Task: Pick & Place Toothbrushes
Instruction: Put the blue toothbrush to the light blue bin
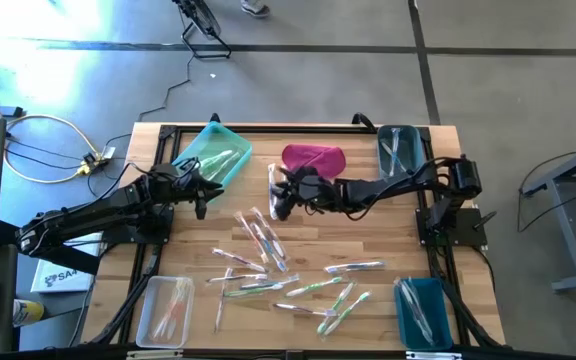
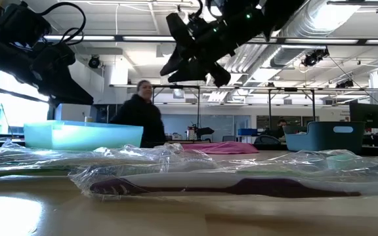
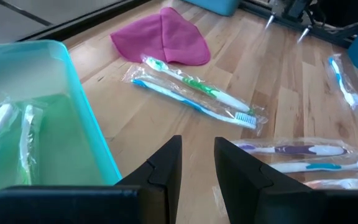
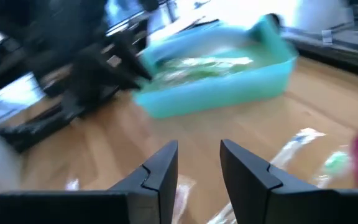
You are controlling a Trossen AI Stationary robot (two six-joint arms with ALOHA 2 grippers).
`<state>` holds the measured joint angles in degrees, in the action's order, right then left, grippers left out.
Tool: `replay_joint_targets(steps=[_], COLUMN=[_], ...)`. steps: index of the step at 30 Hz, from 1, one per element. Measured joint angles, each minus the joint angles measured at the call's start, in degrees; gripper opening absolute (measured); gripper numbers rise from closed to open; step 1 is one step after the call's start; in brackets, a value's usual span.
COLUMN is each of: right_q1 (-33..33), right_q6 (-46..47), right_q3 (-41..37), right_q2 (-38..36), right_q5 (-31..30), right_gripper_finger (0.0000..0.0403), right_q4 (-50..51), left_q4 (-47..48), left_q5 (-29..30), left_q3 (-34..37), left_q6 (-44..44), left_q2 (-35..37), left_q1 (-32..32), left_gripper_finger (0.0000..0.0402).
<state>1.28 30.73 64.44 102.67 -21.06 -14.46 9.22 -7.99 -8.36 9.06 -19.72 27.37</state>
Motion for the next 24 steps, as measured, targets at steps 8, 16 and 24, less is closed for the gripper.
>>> replay_joint_targets(steps=[8,16,24], right_q1=[0.25,0.57,1.7], right_q6=[2.5,2.5,2.69], right_q3=[1.21,1.21,1.27], right_q2=[-0.02,-0.02,5.04], right_q5=[-4.44,-4.57,-9.46], right_gripper_finger=[0.0113,0.0113,0.0113], right_q4=[2.26,2.3,2.27], left_q4=[-0.68,-0.66,-0.59], left_q5=[0.18,0.17,0.15], left_q3=[0.0,0.0,0.0], left_q6=[0.0,0.02,0.04], left_q2=[0.0,0.01,-0.01], left_q1=[0.0,0.0,0.0], left_gripper_finger=[0.0093,0.0093,0.0093])
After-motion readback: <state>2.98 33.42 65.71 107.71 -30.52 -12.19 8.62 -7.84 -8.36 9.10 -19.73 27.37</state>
